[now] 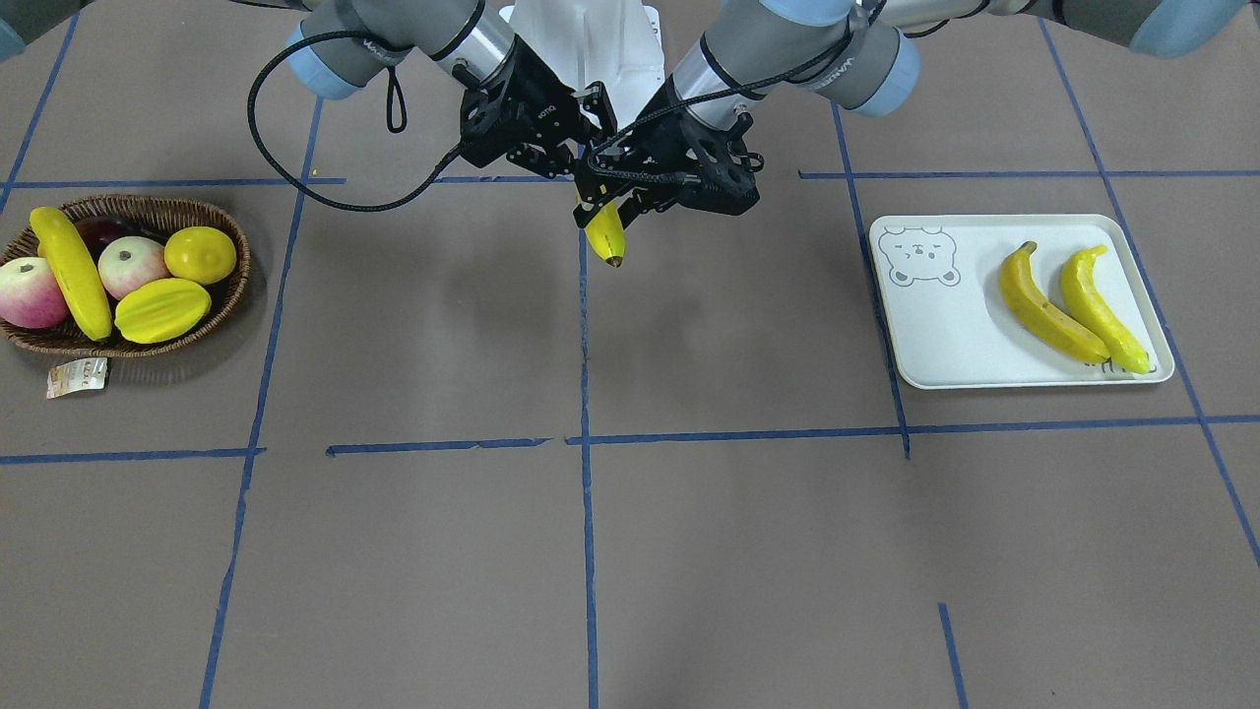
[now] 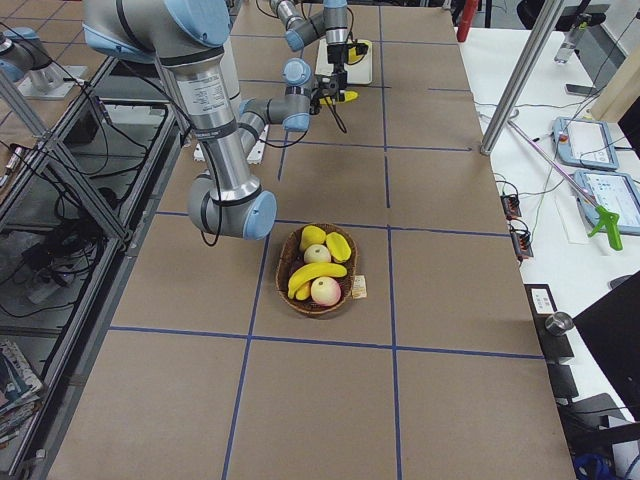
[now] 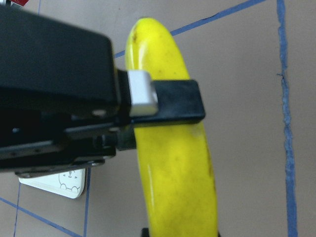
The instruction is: Transfer all bananas from basket to plate
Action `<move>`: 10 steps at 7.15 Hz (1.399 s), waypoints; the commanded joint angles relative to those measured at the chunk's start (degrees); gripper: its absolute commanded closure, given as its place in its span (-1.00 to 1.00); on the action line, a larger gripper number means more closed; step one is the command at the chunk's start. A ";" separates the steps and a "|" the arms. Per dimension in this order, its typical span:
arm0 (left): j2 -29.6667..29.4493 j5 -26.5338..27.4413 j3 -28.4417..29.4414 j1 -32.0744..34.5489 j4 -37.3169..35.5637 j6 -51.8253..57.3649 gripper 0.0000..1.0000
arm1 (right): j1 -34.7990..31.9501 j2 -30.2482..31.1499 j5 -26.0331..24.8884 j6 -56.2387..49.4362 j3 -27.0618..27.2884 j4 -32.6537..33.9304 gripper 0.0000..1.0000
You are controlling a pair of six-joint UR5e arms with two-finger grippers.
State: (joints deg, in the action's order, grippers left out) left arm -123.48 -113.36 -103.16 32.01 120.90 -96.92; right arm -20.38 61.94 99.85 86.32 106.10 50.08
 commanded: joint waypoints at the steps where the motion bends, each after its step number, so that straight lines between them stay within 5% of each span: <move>1: 0.17 -0.02 -0.11 0.06 -0.05 0.33 1.00 | -0.01 -0.06 -0.01 -0.01 0.16 -0.07 0.09; 2: 0.26 0.07 -0.20 0.07 -0.14 0.33 1.00 | -0.09 -0.06 -0.01 0.51 0.34 -0.07 -0.97; 6: 2.36 0.07 -1.26 0.68 -0.49 0.68 1.00 | -1.23 -0.06 0.60 0.43 0.95 1.06 -0.99; 8: 5.25 -0.02 -1.52 2.69 -0.67 0.68 1.00 | -2.03 -0.06 1.56 0.34 6.55 14.00 -0.99; 10: 5.44 0.24 -3.00 2.79 -8.97 1.73 1.00 | -2.12 -0.06 2.53 -0.27 10.96 23.61 -0.99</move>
State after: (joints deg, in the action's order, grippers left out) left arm -118.33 -113.27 -105.20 34.67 116.62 -95.93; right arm -22.41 61.92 101.79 86.36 114.49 67.69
